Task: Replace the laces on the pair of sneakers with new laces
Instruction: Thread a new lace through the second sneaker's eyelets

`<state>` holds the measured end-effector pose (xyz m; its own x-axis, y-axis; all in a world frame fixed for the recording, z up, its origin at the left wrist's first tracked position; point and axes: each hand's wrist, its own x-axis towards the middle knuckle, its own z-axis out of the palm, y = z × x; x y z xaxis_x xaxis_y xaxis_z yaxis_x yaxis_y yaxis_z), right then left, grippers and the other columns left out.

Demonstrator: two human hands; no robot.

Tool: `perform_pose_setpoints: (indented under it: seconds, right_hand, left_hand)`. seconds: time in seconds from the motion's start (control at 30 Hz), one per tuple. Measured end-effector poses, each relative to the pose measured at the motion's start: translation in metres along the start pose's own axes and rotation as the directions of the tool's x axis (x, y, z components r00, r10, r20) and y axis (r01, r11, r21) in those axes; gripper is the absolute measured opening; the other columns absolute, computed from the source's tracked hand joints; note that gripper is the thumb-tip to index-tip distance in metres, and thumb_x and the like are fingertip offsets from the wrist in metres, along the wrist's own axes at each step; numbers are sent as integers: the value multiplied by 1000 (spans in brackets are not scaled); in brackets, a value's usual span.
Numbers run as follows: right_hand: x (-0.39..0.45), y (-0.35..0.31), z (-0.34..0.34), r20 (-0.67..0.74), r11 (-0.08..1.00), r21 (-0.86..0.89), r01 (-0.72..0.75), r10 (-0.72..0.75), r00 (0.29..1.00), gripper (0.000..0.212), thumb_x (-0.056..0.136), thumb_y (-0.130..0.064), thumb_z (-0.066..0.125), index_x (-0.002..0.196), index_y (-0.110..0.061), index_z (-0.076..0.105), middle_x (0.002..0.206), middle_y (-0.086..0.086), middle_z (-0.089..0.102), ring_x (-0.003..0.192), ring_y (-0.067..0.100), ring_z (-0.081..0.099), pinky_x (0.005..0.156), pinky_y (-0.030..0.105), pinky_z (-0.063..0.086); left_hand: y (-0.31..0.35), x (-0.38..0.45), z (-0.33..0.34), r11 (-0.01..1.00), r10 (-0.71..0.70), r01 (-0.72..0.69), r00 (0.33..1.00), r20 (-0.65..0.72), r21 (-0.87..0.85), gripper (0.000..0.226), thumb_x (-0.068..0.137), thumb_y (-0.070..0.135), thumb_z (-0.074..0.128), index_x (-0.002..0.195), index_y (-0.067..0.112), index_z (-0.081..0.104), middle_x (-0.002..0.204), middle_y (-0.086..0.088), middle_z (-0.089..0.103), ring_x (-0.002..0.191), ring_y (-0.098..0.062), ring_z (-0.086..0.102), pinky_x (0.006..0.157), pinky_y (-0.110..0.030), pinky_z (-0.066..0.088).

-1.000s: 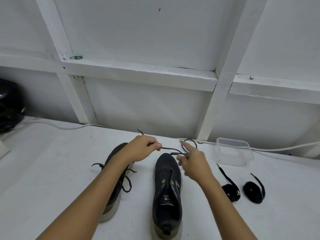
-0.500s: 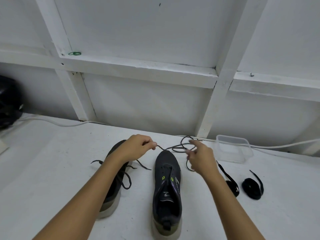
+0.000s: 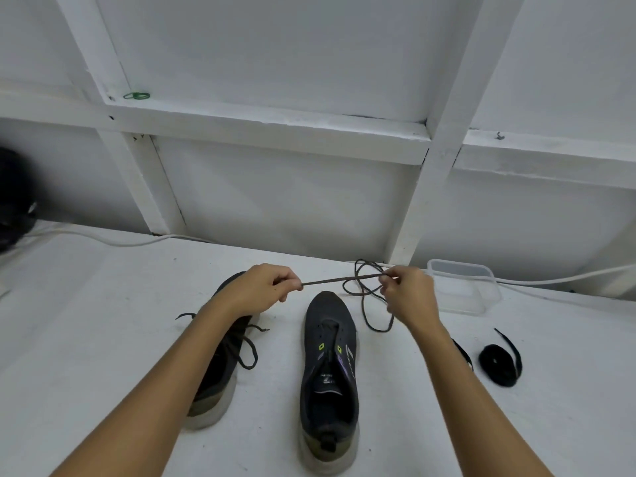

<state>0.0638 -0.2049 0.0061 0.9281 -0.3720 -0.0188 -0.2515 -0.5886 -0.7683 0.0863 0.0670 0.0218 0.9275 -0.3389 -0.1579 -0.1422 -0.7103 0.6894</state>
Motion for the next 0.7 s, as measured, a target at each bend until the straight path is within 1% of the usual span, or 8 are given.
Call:
perform_pose_setpoints:
  seconds: [0.1,0.23,0.3,0.37,0.43,0.5,0.6,0.7]
  right_hand:
    - [14,11,-5,-69,999,-30,-17,15,997,15,95,-10,61,93,-10,76,76,9,72,59,25,67,58,30,55]
    - [29,20,-2,-106,997,6,-72,72,992,14,93,-12,62,92,-12,76,78,13,72,74,35,71,74,40,60]
    - [32,22,0,-105,996,11,-86,87,991,14,93,-11,62,94,-10,75,79,13,72,73,35,71,74,41,60]
    - [27,20,2,-102,996,25,-81,83,991,12,95,-11,62,97,-12,73,81,12,72,68,32,71,66,36,60]
    - [14,16,7,-55,993,76,-90,95,994,14,96,-10,62,104,-21,64,84,10,71,55,22,66,46,23,51]
    - [-5,13,14,14,986,144,-86,84,996,18,97,-10,60,107,-25,58,81,10,71,44,15,60,38,19,42]
    - [-33,10,24,141,986,167,25,-49,989,18,99,-9,57,100,-22,69,76,6,72,40,11,57,46,18,47]
    - [-52,7,31,290,987,142,74,-113,950,20,99,-10,57,99,-19,75,78,0,71,40,3,55,50,14,47]
  left_hand:
    - [-10,1,0,999,-50,50,998,26,13,20,103,31,51,98,34,70,80,15,69,59,2,56,63,-19,44]
    - [-18,3,4,994,-107,108,992,73,-10,24,103,16,47,104,27,68,90,10,75,71,-3,68,72,-28,55]
    - [-21,3,6,987,-153,156,985,75,-37,23,103,13,47,98,21,68,90,4,76,74,-8,72,72,-28,57]
    - [-22,2,10,973,-222,223,975,20,-63,22,102,18,50,92,13,69,82,-1,76,69,-11,73,65,-24,55]
    - [-19,1,16,951,-293,286,954,-54,-113,28,102,26,53,88,9,70,75,-2,76,61,-9,71,57,-20,50]
    - [-14,-1,23,933,-322,301,943,-84,-196,32,102,33,53,86,13,72,76,1,75,59,-7,66,57,-20,47]
    - [-6,-6,37,899,-332,279,937,-109,-337,31,101,41,54,90,21,75,82,4,66,68,-10,56,60,-24,43]
    - [-2,-13,51,890,-352,275,922,-164,-363,30,101,40,53,95,21,76,82,4,61,71,-10,53,63,-24,42]
